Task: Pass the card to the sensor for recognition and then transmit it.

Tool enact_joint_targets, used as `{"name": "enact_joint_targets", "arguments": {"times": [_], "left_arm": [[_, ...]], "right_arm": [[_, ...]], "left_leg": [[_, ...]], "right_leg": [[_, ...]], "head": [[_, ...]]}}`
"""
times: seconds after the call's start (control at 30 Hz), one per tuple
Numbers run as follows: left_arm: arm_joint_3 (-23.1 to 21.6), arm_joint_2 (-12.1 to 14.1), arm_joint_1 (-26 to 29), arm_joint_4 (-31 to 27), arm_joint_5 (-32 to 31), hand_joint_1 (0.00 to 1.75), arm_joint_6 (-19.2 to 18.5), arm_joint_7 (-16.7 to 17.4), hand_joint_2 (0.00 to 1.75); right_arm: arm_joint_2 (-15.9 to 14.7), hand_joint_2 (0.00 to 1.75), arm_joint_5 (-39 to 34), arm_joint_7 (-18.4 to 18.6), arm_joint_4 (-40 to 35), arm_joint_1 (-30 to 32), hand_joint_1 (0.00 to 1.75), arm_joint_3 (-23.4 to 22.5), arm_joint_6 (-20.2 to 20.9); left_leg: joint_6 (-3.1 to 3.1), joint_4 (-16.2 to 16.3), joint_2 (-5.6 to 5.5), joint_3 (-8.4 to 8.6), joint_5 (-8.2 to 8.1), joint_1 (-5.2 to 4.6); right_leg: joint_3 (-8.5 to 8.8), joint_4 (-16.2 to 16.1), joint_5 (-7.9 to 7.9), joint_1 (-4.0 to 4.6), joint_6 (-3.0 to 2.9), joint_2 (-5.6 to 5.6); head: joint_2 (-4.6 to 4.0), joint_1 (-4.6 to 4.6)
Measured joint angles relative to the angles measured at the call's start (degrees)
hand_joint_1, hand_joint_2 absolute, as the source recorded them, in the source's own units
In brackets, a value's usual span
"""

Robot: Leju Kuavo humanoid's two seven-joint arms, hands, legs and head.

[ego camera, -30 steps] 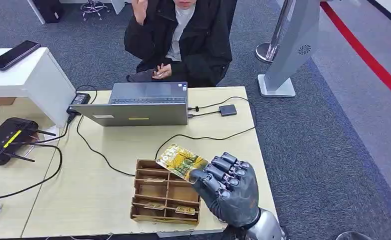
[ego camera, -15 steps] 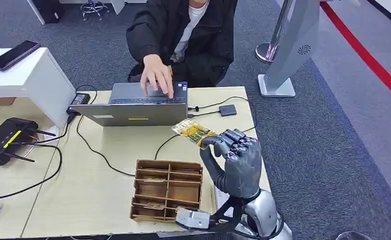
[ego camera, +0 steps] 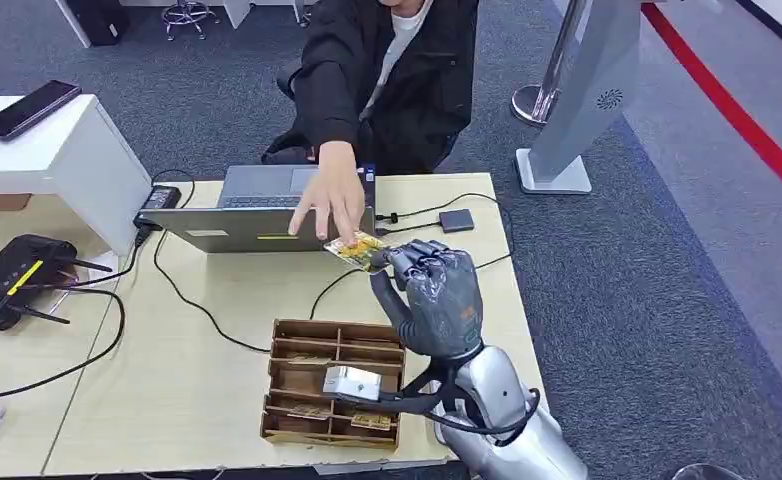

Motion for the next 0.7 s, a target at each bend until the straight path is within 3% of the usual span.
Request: {"name": "enact_joint_targets", "arguments": {"times": [0.23,0.27,0.37,0.4,0.7], "left_arm": [[0.00,0.00,0.00,0.00,0.00,0.00,-0.07,0.02,0.00],[0.00,0.00,-0.02,0.00,-0.02,0.00,-0.09,0.02,0.00],[-0.02,0.00,-0.04,0.00,0.02,0.00,-0.15,0.02,0.00],[-0.02,0.00,-0.04,0.00,0.04,0.00,-0.15,0.09,0.00],[-0.02,0.02,0.06,0.00,0.74,0.00,-0.04,0.02,0.00]], "right_arm": [[0.00,1.75,0.18,1.09,1.68,-1.09,1.73,1.11,1.35],[0.00,1.75,0.28,1.55,1.92,-1.37,0.07,1.25,2.04],[0.00,1.75,-0.32,3.54,3.06,-2.54,0.00,2.03,4.87],[0.00,0.00,-0.68,3.84,3.41,-2.82,0.00,2.27,5.37],[-0.11,0.00,-1.07,4.61,3.98,-3.36,0.00,3.34,4.61]], "left_leg": [[0.00,0.00,0.01,0.00,0.00,0.00],[0.00,0.00,0.01,0.00,0.00,0.00],[0.00,0.00,0.02,0.00,0.00,0.00],[0.00,0.00,0.01,0.00,0.00,0.00],[0.00,0.00,0.01,0.00,0.00,0.00]], "right_leg": [[-0.01,0.00,0.00,0.00,0.00,0.01],[-0.01,0.00,0.00,0.00,0.00,0.01],[-0.01,0.00,0.00,0.00,0.00,0.02],[-0.02,0.00,0.00,0.00,0.00,0.01],[-0.02,0.00,0.00,0.00,0.00,0.01]], "head": [[0.00,0.00],[0.00,-0.02],[0.00,-0.02],[0.00,0.00],[0.00,-0.02]]}}
